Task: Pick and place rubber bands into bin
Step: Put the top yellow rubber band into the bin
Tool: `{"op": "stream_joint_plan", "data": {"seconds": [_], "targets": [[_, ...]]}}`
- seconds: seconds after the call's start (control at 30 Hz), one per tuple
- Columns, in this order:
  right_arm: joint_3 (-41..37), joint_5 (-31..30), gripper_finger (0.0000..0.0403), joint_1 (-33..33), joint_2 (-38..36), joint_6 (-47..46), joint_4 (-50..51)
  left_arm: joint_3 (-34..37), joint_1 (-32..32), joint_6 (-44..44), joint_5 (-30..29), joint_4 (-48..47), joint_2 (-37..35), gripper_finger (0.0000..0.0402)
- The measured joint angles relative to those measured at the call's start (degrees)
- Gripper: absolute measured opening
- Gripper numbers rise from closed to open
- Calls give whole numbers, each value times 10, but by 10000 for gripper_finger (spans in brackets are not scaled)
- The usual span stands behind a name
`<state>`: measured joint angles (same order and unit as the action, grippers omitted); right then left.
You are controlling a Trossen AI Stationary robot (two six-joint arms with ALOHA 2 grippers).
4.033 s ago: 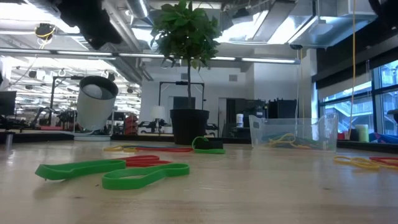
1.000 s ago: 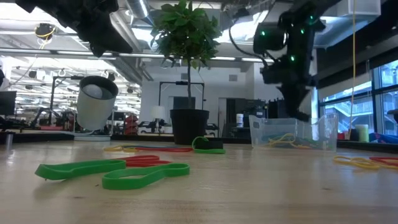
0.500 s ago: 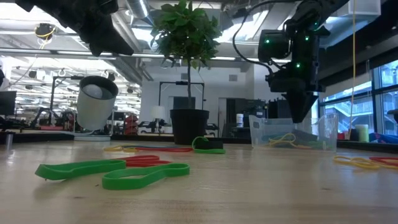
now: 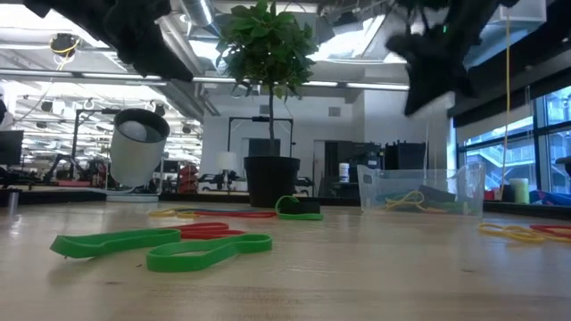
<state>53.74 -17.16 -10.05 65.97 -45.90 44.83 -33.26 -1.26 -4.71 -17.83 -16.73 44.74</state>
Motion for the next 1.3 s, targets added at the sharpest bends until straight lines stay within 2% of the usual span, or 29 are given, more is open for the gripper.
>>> {"op": "stream_joint_plan", "data": {"seconds": [0.1, 0.23, 0.4, 0.57, 0.7, 0.93, 1.13, 1.2, 1.3], "targets": [[0, -26, 8, 69, 2, -18, -71, 0, -13, -11, -12, 1, 15, 65], [0, -42, 4, 158, 44, -29, -153, 0, -29, -25, -16, 1, 43, 93], [0, -33, 2, 252, 113, -144, -98, 0, -45, -24, 73, -8, 99, 99], [0, 22, 2, 330, 155, -233, -71, 0, -40, -56, 103, -15, 177, 90], [0, 24, 2, 381, 159, -285, -53, 0, -30, -94, 106, -12, 233, 80], [0, 24, 2, 451, 158, -333, -18, 0, -20, -57, 91, -6, 324, 79], [0, 24, 2, 511, 157, -366, -17, -1, -21, -72, 70, 29, 399, 79], [0, 24, 2, 532, 157, -377, -15, -4, -21, -78, 86, 33, 414, 68], [0, 24, 2, 562, 157, -381, -9, -4, -13, -90, 88, 31, 425, 27]]}}
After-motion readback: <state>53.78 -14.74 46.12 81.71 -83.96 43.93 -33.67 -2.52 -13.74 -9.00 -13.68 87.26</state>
